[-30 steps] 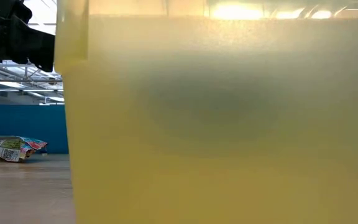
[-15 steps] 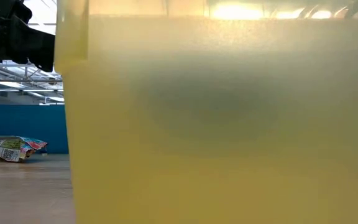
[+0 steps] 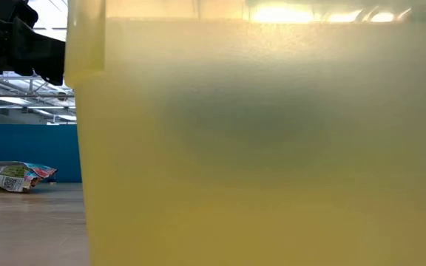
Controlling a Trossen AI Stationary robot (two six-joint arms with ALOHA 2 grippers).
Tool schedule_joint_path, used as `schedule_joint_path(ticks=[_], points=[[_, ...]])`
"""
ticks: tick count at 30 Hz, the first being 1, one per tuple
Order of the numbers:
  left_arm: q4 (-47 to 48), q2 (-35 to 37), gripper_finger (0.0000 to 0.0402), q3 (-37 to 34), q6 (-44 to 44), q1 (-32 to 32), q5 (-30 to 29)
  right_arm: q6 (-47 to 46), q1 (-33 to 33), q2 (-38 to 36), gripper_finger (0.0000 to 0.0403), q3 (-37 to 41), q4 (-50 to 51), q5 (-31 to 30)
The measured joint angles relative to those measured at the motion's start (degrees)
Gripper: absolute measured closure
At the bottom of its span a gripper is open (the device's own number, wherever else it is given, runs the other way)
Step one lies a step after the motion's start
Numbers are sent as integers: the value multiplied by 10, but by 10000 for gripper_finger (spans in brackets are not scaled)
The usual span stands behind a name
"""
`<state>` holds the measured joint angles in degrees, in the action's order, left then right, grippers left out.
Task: Pick and place Granola Bars by type
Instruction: Put the yellow granola bar into the green bin
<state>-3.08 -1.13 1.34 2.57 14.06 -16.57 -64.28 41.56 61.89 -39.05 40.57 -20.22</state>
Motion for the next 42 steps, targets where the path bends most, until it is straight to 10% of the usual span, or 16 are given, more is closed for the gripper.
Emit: schedule_joint_path(ticks=[11,20,24,31,42], points=[[0,0,243,0,0,0,0,189,-1,-152,399,0,-14,-343],[0,0,243,0,0,0,0,361,-68,-171,398,45,-181,-506],[-1,0,243,0,0,0,0,473,-125,-188,399,105,-333,-462],[-1,0,243,0,0,0,0,652,-251,-266,400,156,-538,-207],[-1,0,243,0,0,0,0,640,-449,-328,401,-63,-169,-172]])
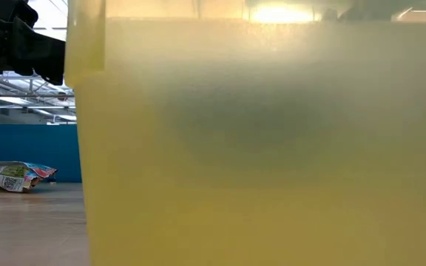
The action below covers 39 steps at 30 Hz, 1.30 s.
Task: Pick and place Granola Bars by type
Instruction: Put the yellow granola bar into the green bin
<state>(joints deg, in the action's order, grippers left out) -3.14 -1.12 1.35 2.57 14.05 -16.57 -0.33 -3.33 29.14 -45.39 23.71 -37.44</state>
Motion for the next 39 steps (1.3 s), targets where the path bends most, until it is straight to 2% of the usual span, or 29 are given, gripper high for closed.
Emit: schedule_joint_path(ticks=[6,9,12,18,25,33,39], points=[[0,0,243,0,0,0,0,-106,-67,48,401,-97,198,3],[0,0,243,0,0,0,0,-155,-93,75,401,-103,281,16],[0,0,243,0,0,0,0,-177,-113,103,401,-80,305,32],[0,0,243,0,0,0,0,-174,-127,146,401,4,215,38],[0,0,243,0,0,0,0,-145,-166,181,401,89,81,88],[0,0,243,0,0,0,0,-132,-237,195,401,129,20,143],[0,0,243,0,0,0,0,-124,-249,194,401,132,8,155]])
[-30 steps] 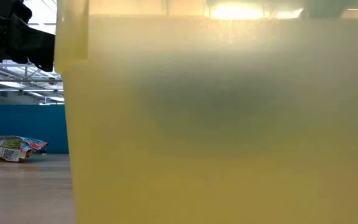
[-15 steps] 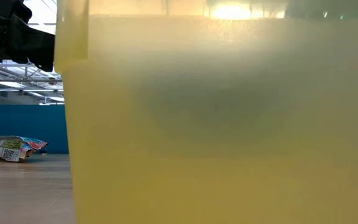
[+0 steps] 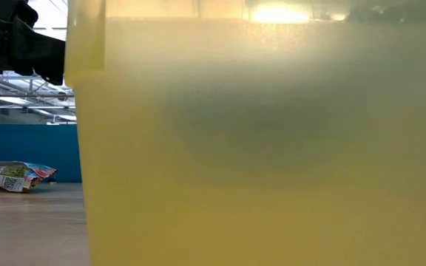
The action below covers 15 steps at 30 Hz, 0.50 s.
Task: Pick and place Granola Bars by type
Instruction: Put the yellow granola bar into the green bin
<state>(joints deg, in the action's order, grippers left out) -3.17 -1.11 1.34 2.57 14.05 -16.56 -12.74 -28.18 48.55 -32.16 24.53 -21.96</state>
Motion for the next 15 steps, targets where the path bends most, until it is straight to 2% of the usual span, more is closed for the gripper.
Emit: schedule_joint_path(ticks=[15], points=[[0,0,243,0,0,0,0,0,0,0,383,0,-7,-4]])
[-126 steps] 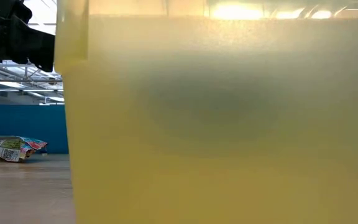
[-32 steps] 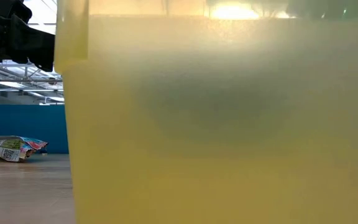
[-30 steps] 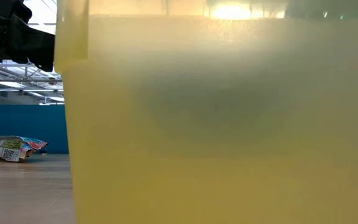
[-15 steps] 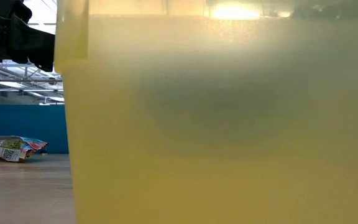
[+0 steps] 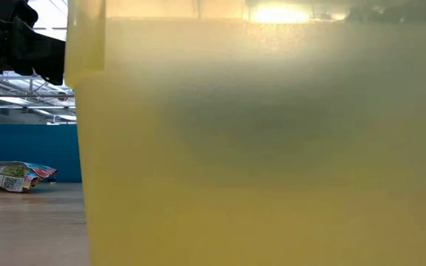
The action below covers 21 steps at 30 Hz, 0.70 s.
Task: Pick and place Granola Bars by type
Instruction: Put the yellow granola bar into the green bin
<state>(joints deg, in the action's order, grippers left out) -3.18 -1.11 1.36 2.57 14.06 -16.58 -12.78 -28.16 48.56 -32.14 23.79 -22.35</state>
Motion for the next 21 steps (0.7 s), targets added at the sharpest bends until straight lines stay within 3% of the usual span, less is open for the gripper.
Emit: schedule_joint_path(ticks=[9,15,21], points=[[0,0,243,0,0,0,0,0,0,0,356,0,-17,-12],[0,0,243,0,0,0,0,0,0,0,324,0,-17,-61],[0,0,243,0,0,0,0,0,0,0,290,0,-17,-62]])
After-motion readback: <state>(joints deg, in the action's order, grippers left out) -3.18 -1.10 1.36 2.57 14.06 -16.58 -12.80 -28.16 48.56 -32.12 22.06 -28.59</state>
